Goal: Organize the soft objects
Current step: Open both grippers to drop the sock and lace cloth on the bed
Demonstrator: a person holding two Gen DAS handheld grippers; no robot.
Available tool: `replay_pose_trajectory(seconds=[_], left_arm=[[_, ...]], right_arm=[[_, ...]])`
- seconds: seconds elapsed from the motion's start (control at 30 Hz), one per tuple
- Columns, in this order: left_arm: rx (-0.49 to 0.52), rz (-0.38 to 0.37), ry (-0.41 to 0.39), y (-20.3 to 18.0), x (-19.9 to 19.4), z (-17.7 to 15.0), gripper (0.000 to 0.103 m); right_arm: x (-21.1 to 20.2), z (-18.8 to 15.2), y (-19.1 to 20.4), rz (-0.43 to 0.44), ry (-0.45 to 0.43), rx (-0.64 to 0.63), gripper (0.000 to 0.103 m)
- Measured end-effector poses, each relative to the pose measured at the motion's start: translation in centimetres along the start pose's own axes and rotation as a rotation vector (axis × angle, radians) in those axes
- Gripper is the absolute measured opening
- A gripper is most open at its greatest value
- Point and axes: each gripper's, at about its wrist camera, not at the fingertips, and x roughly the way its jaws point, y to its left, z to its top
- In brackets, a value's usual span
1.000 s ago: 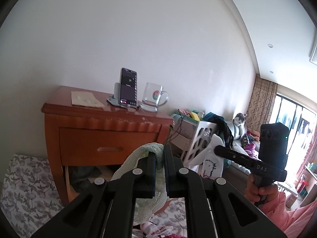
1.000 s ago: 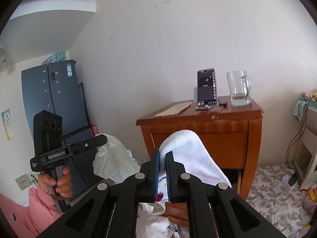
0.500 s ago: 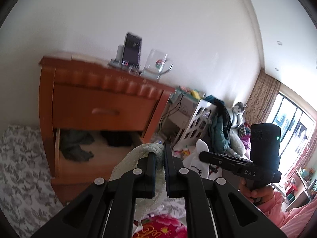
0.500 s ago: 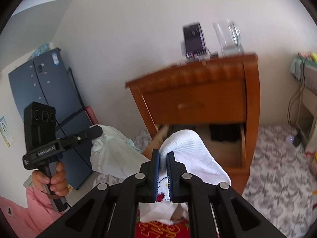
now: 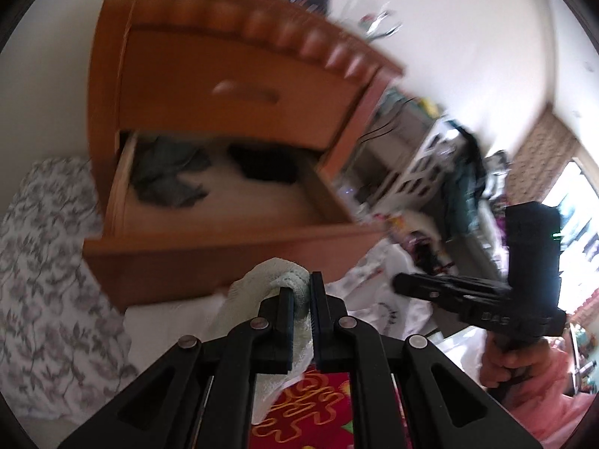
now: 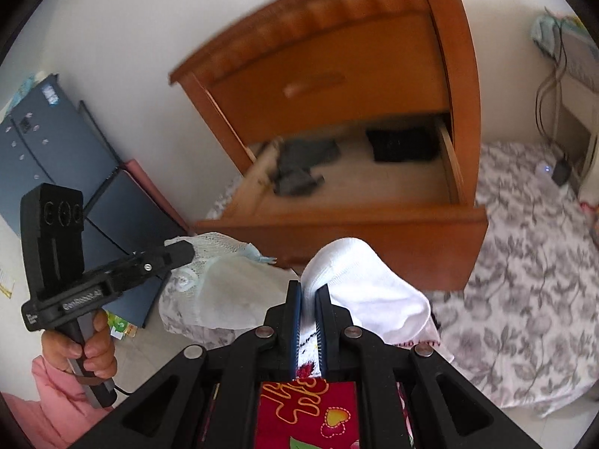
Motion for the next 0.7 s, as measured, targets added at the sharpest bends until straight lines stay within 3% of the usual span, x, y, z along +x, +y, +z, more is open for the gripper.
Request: replay_pose_trajectory(seconds=[0.33,0.7], left_arm=[[-0.085,0.114,0.166,2.8,5.4,-2.6,0.007],[-0.117,0.168,0.292,3.7,8.9,-4.7,0.008]], right_arm=[[5.3,-1.6,-3.1,-0.047,0.136,0.093,0.009],[7.3,-2.3,-4.5,-0.083,0.188,0.126,0.010]])
